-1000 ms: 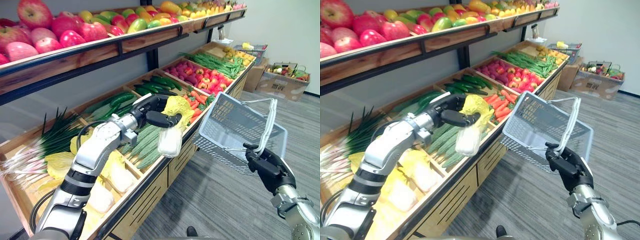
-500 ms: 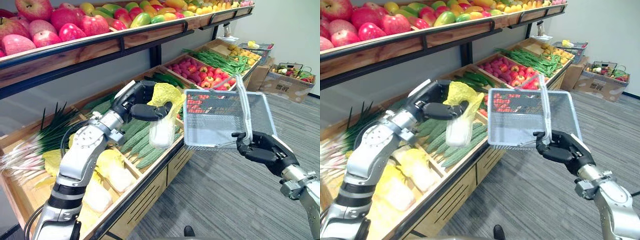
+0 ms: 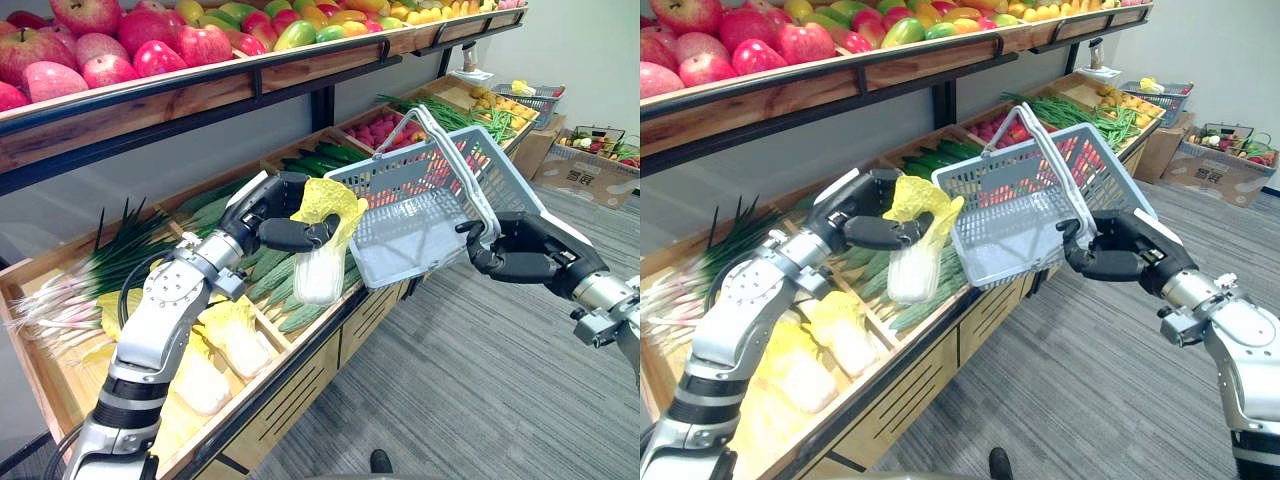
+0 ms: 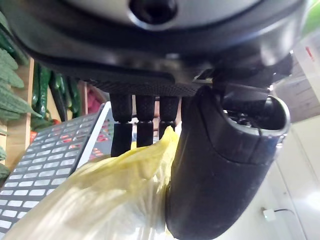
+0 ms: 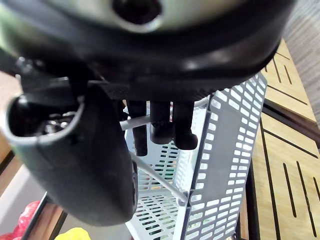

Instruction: Pick vegetable in the basket

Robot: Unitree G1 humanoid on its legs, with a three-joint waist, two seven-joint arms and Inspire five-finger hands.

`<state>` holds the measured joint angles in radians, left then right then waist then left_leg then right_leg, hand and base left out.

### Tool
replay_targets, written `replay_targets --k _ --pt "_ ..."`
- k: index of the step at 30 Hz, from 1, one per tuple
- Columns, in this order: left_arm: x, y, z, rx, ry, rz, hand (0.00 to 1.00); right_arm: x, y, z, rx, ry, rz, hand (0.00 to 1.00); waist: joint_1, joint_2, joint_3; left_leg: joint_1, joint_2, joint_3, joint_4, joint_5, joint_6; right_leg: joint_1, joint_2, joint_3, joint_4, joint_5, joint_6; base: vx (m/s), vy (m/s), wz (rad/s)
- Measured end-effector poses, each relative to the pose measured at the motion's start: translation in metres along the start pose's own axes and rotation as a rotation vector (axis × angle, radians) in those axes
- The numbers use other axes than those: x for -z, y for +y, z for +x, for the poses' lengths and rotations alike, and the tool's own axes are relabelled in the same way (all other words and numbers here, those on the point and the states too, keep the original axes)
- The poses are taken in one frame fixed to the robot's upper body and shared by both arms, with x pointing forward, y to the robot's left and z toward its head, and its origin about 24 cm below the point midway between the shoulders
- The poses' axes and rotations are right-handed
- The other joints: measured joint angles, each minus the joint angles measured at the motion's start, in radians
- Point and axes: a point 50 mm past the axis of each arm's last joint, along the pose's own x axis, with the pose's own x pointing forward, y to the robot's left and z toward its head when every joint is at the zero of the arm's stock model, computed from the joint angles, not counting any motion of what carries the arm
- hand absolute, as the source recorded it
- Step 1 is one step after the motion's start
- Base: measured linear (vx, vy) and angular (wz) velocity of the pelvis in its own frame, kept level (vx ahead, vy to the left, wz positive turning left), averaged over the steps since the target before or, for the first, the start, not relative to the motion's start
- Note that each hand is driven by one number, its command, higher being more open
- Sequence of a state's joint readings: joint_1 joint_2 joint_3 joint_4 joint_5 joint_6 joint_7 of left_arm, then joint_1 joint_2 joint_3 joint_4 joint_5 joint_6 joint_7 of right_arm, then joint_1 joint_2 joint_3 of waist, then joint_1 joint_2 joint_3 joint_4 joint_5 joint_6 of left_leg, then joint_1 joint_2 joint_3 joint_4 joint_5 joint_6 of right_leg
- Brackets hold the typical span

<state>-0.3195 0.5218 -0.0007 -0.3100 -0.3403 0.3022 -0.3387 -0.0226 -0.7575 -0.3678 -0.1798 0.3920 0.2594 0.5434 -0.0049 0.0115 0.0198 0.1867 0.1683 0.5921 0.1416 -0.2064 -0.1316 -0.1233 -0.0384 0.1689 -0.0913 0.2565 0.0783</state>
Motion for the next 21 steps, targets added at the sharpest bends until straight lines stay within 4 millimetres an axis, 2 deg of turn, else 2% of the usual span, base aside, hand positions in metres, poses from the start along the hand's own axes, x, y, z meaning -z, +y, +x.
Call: replay_targets --k 10,15,21 --pt "-0.002 0.006 -0.003 0.001 0.007 0.064 0.00 -0.005 0.006 0.001 -0.084 0.005 -0.021 0.00 0.000 -0.001 -0.002 0.000 0.000 -0.001 0.001 0.001 0.001 0.001 0.000 -0.001 0.000 0.002 0.000 0.00 0.000 0.00" --pt "-0.003 0.007 -0.003 -0.004 0.005 0.069 0.00 -0.016 0.016 0.001 -0.164 -0.014 -0.065 0.00 -0.002 -0.001 -0.003 0.000 0.000 -0.002 0.002 0.001 0.001 0.001 0.000 0.000 0.000 0.002 0.000 0.00 0.000 0.00" --pt "-0.013 0.020 -0.007 -0.093 -0.044 0.149 0.00 -0.023 0.037 0.006 -0.276 -0.032 -0.083 0.00 -0.008 0.000 -0.015 0.000 -0.001 -0.001 0.001 0.001 0.001 0.000 0.000 0.001 0.000 0.002 0.000 0.00 0.000 0.00"
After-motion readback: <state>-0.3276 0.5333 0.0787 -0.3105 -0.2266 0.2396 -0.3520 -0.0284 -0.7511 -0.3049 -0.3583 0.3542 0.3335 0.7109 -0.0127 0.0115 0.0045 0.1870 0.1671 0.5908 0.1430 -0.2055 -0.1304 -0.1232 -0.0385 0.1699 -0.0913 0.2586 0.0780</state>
